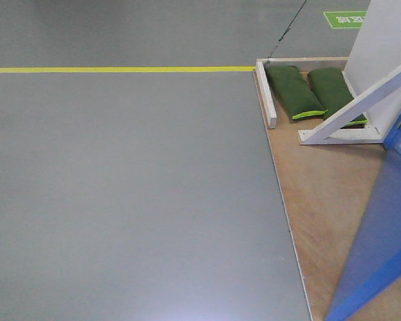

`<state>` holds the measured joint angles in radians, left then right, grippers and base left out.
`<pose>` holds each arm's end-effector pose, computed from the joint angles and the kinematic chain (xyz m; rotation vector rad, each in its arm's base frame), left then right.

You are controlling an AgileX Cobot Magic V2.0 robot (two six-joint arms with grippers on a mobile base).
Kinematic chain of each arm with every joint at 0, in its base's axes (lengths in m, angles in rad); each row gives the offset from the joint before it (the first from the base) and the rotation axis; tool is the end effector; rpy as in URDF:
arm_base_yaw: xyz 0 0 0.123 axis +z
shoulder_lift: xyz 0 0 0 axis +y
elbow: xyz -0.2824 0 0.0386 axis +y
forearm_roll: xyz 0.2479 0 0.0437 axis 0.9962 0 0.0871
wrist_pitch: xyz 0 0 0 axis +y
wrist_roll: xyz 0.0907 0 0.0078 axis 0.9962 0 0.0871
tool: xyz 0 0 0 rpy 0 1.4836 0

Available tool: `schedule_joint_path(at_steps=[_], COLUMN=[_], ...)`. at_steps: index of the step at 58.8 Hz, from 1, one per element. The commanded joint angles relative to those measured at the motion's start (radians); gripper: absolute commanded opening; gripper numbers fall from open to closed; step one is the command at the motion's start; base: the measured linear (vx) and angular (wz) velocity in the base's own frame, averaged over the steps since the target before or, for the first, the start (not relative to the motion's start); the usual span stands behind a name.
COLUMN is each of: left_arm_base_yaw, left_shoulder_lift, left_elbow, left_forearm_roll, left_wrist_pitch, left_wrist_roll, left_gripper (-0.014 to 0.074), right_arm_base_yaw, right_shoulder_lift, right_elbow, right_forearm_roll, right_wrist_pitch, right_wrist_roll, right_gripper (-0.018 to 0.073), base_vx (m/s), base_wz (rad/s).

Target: Move to blue door and open it

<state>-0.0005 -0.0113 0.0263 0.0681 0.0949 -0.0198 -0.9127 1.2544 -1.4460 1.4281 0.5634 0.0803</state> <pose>0.0567 0.0006 0.1962 0.0336 1.5931 0.0421 0.1970 -0.1760 0.5080 1.1152 0.9510 0.8512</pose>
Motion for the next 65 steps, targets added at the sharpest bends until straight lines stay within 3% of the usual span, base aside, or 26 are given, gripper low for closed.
schedule_joint_path(at_steps=[1, 9, 19, 65], left_arm_base_yaw=[-0.007, -0.007, -0.007, -0.007], left_shoulder_lift=[-0.014, -0.014, -0.014, -0.014], left_elbow=[-0.019, -0.019, -0.019, -0.019], left_forearm_roll=[-0.002, -0.002, -0.002, -0.002], left_wrist_pitch=[-0.083, -0.083, -0.083, -0.083], left_wrist_roll=[-0.007, -0.007, -0.007, -0.007], left_gripper=[0.0073, 0.0073, 0.0073, 0.0073], right_arm_base_yaw=[0.1, 0.216, 0.296, 0.455], right_shoulder_lift=[-0.024, -0.002, 0.037, 0.172], right_elbow=[-0.037, -0.037, -0.037, -0.037], right_forearm_roll=[0.029, -0.009, -0.045, -0.045], right_wrist_pitch=[0.056, 0.031, -0.065, -0.219], right_wrist_roll=[-0.007, -0.007, -0.007, -0.007], right_gripper=[-0.0001, -0.0001, -0.0001, -0.0001], base_vx=[0.0, 0.0, 0.0, 0.0], base_wz=[0.0, 0.0, 0.0, 0.0])
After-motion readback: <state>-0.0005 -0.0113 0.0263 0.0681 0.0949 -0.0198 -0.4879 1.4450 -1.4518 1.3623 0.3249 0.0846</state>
